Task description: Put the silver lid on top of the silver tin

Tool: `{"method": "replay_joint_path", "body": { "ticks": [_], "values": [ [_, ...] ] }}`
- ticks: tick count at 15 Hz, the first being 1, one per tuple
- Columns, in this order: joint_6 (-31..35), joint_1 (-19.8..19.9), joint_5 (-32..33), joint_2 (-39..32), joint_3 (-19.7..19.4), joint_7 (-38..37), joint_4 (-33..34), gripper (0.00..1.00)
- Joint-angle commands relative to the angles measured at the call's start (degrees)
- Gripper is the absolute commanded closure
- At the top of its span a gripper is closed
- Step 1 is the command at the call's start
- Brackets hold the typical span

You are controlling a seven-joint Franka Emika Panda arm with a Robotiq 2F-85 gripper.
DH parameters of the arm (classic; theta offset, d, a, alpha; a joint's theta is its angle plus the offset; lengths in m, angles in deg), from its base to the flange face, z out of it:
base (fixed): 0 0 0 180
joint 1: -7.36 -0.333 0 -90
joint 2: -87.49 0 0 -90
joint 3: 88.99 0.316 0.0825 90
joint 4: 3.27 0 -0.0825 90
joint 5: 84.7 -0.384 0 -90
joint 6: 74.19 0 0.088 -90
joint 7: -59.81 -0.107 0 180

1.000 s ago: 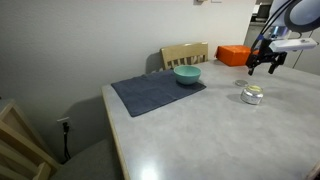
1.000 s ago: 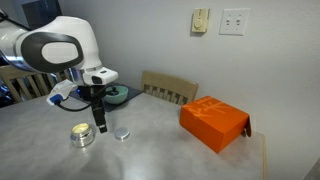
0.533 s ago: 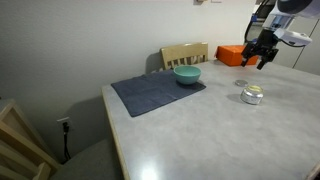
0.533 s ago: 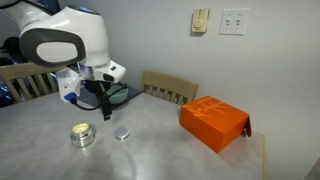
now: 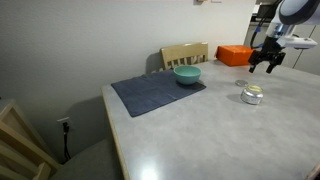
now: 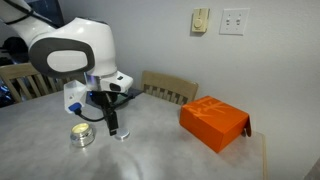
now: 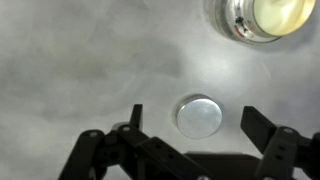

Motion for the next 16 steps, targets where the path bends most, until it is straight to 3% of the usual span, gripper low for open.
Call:
{"method": "replay_joint_path", "body": {
  "ticks": [1,6,10,16],
  "values": [
    [-2.7,-1.8,0.9,-4.5,-1.1,-0.9,4.5,0.0],
    [-5.1,-3.8,2.4,-9.2,-2.2,-2.9,9.6,0.0],
    [-5.1,-7.1,6.9,-13.0,-5.3,-8.2,13.4,0.0],
    [-4.9,-8.0,6.8,-17.3,-5.1,-8.6,17.0,0.0]
  ]
}}
